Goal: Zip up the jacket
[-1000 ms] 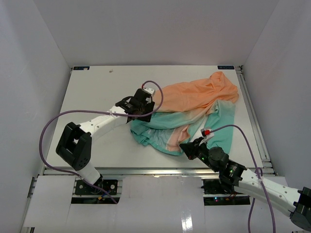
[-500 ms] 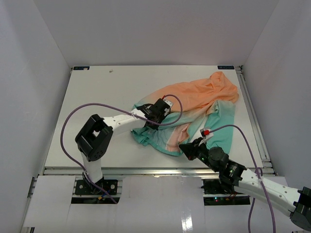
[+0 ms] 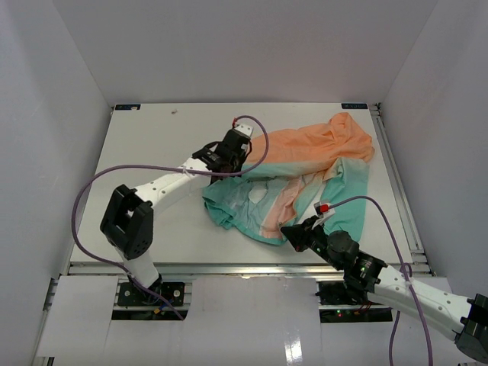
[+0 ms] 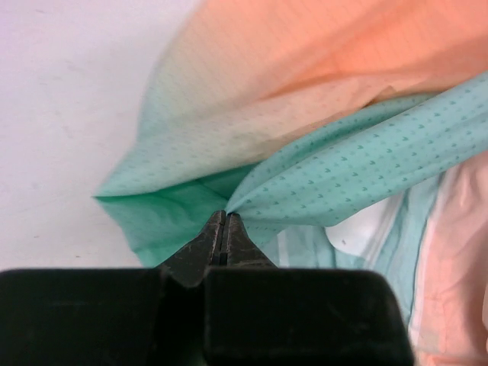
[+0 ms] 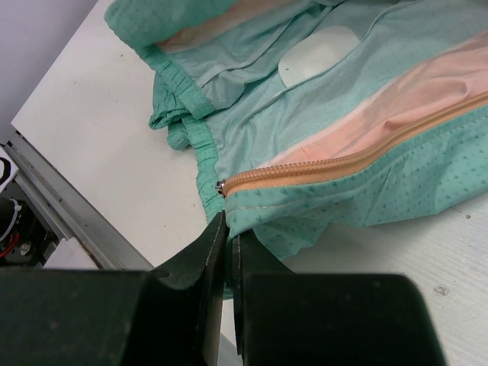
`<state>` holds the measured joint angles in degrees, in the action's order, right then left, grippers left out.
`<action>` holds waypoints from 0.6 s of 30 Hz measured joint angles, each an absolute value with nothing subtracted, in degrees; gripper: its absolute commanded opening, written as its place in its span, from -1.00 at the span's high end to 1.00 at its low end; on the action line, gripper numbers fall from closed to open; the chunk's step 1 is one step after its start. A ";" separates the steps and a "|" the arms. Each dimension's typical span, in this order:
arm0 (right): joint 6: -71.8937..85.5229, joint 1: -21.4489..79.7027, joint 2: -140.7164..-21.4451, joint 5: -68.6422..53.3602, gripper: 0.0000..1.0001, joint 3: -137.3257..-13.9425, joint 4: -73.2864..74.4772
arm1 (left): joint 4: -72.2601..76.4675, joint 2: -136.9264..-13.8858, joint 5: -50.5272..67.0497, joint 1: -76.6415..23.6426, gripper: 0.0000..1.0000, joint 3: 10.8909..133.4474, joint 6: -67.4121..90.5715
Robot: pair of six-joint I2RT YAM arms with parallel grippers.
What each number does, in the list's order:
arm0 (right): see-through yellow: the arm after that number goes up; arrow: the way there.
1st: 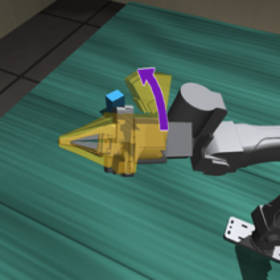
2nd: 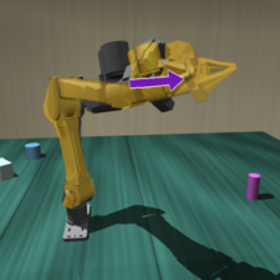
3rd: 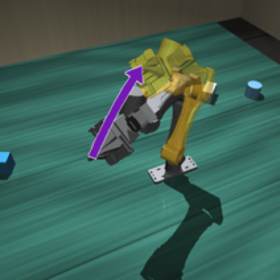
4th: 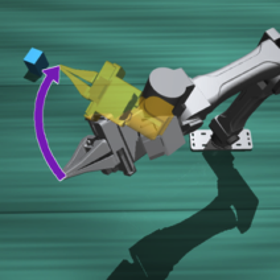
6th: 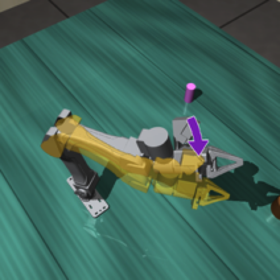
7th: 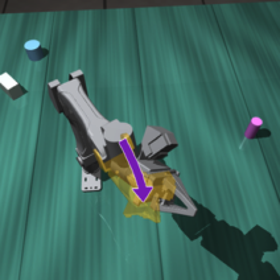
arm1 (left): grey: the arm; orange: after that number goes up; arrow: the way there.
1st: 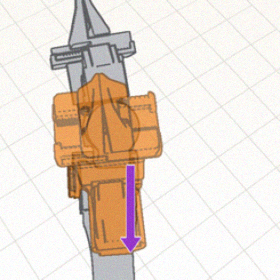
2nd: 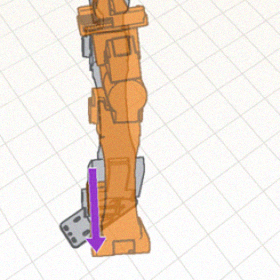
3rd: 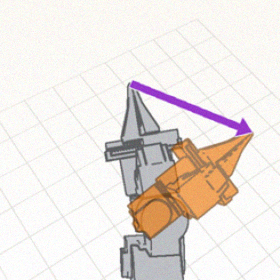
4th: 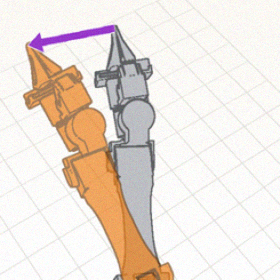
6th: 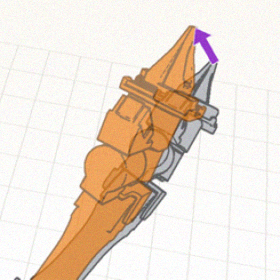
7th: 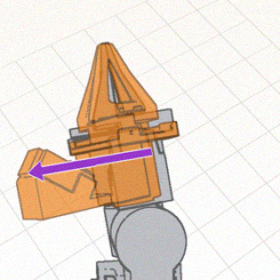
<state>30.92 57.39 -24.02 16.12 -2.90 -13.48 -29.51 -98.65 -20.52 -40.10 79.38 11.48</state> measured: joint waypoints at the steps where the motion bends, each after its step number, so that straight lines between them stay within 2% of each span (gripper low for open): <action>1: 30.94 57.39 -23.99 16.12 0.84 -2.90 -13.49 | -29.44 -97.81 -20.68 -38.65 1.00 79.79 12.08; 10: 31.05 57.39 -23.92 16.14 0.84 -2.90 -13.47 | -28.29 -96.69 -26.29 -29.09 1.00 81.47 15.24; 18: 31.07 57.39 -23.92 16.14 0.84 -2.90 -13.47 | -28.40 -98.04 -26.36 -28.28 0.98 78.98 16.07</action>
<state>31.07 57.39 -23.92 16.14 -2.90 -13.47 -28.40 -98.04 -26.36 -28.28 78.98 16.07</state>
